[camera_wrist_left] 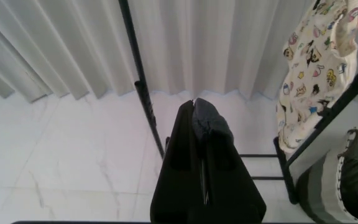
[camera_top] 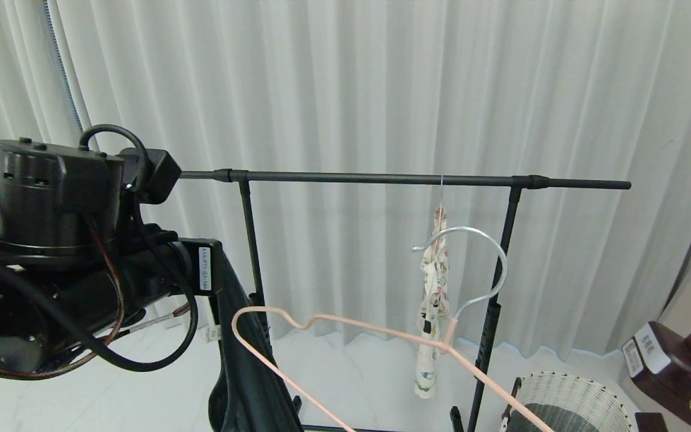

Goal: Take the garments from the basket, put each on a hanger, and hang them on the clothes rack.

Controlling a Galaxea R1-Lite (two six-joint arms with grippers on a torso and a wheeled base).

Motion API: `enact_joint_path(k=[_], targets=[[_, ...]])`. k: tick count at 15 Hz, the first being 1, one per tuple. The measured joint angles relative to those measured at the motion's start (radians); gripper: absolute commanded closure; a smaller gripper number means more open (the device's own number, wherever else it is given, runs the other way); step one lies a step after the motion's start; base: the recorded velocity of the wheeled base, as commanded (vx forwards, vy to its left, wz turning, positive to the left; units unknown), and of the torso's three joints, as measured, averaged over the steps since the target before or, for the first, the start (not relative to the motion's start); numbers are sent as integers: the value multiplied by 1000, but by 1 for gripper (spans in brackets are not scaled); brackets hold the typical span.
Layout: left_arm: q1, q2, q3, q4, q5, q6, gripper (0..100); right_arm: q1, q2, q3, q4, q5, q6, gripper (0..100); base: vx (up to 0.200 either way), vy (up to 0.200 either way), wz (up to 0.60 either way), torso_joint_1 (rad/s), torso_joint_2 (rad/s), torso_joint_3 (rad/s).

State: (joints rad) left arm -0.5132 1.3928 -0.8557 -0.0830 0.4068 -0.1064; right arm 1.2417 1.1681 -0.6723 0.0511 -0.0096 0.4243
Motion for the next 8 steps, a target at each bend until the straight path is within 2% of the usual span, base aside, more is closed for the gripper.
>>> enact_joint_path(k=[4, 6, 8], targets=[[-40, 28, -11, 0, 11, -37, 100, -1, 77, -7, -80, -76, 23, 100, 0, 0, 0, 0, 0, 0], [-48, 42, -16, 0, 59, -38, 100, -2, 113, -7, -111, -120, 40, 100, 0, 0, 0, 0, 0, 0], [-51, 64, -26, 0, 100, -40, 100, -3, 138, -11, -120, -128, 46, 100, 0, 0, 0, 0, 0, 0]])
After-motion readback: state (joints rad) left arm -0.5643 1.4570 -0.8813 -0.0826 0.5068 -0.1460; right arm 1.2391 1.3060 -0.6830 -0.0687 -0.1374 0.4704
